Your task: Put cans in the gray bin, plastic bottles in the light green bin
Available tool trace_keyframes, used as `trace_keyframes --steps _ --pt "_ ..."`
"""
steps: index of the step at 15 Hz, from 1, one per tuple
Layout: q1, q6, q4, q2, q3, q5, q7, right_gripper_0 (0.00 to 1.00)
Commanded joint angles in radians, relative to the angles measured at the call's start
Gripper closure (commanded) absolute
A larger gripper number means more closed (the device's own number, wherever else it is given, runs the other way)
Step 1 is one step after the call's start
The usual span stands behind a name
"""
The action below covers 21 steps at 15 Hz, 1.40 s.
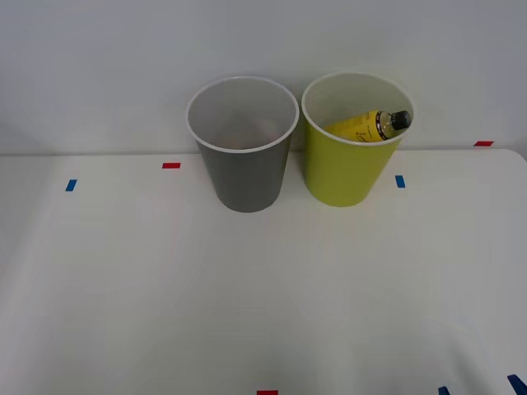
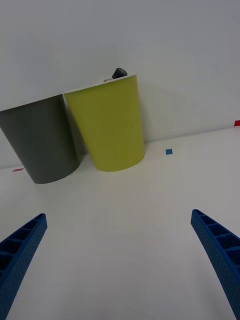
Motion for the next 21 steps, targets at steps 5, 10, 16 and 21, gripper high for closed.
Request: trace_keyframes --steps 5,10,16,21 --pt "0.000 0.000 0.000 0.000 0.000 0.000 0.000 0.00" --pt "0.000 0.000 0.000 0.000 0.000 0.000 0.000 0.00" --pt "0.000 0.000 0.000 0.000 0.000 0.000 0.000 0.00" --pt "0.000 0.000 0.000 0.000 0.000 0.000 0.000 0.00"
